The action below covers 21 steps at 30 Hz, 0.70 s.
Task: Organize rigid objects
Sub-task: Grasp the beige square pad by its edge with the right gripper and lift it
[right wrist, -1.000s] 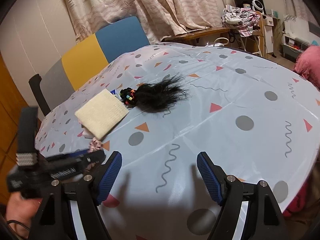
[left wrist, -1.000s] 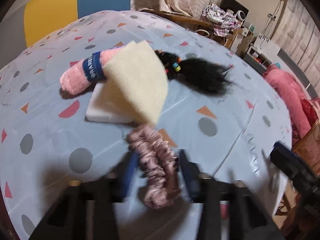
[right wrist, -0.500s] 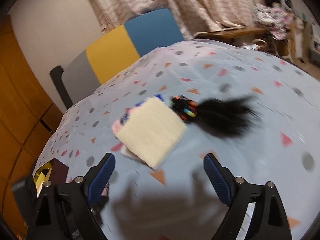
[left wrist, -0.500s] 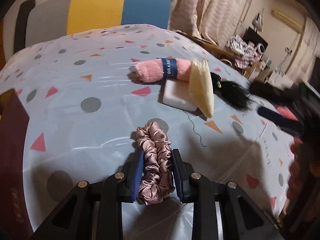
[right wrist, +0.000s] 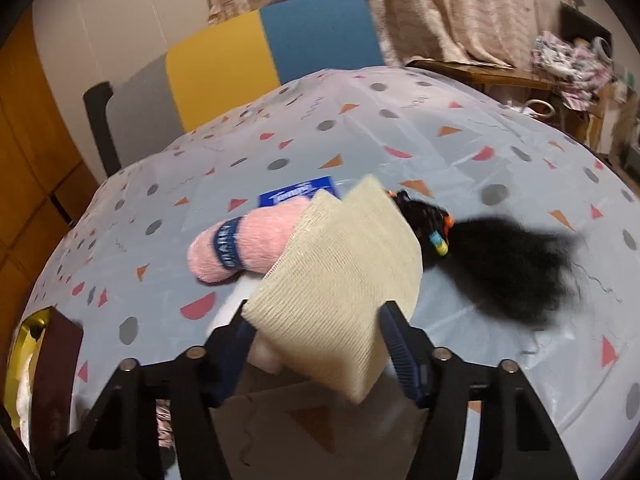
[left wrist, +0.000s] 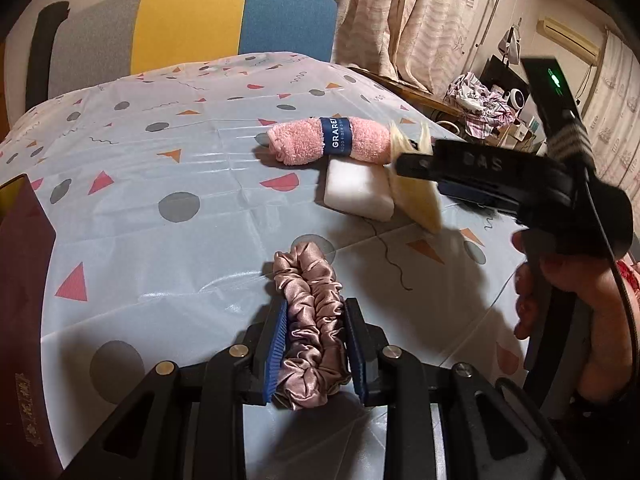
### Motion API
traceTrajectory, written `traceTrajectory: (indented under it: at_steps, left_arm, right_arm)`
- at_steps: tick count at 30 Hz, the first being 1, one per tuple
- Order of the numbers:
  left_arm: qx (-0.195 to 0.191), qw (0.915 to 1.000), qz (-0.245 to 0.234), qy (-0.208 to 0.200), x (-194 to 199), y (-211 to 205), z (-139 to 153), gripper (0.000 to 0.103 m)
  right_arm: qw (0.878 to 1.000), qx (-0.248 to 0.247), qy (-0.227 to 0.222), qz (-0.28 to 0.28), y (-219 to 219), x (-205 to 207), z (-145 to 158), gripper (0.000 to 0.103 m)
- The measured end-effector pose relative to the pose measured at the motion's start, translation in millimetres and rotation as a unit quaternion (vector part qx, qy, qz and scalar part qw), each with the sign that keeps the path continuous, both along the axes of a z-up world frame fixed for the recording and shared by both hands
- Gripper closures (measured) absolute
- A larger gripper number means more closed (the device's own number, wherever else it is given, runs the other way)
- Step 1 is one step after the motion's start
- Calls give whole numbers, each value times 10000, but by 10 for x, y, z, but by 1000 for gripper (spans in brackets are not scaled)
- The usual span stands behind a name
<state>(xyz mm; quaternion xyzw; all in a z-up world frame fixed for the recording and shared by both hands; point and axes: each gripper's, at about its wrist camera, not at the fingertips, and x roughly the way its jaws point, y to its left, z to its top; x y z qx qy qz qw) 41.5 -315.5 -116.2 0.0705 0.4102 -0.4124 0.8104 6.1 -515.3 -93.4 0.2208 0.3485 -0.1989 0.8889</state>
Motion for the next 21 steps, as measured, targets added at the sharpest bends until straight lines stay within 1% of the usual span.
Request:
traceTrajectory:
  at_steps: [2,3,4,5,6,7,11,12,15,16,17,19,21]
  left_arm:
    - [10,10000,-1,-17,-10,-2,1,76]
    - [15,10000,-2,-24,-13,-4,2,76]
    - [16,10000,-8,-24,-16,-5,0,75]
    - [13,10000,-9,-21,-15,-4,0,75]
    - [3,10000,-9,-10,-11,-1,-1,75]
    - [-4,10000,-8,-2,-11,6,-2,75]
    - [-28,10000,-12,35,5,12,-3,75]
    - [-29,10000,-16,45,6,10,-3,75]
    - [-42,10000,-21,66,27,13,-2,75]
    - [-55,10000,-23,78,33,19,-4,75]
    - [-70,9999,-24,92,39,27,-5,75]
    - [-87,9999,-25,106,43,33,-7,75]
    - [-82,9999,-25,101,44,31,-6,75]
  right_arm:
    - [9999,76,-106,-62,-56,-107,-10,61]
    - [9997,151,-172,-105,-87,-173,-17,64]
    - [9994,214,-225,-133,-112,-212,-22,69]
    - [9990,272,-301,-184,-135,-285,-24,73]
    - [9988,282,-349,-221,-141,-332,-18,75]
    - [9985,294,-402,-246,-145,-376,-8,80]
    - [9960,451,-711,-296,-102,-621,71,85]
    - [9953,506,-770,-304,-87,-672,83,85]
    - [9909,846,-993,-322,-31,-845,86,85]
    - [9899,909,-1042,-324,-5,-893,87,91]
    - [9891,953,-1080,-317,35,-958,94,92]
    - [9899,923,-1019,-341,100,-1037,113,92]
    - [9913,935,-901,-236,170,-1084,126,87]
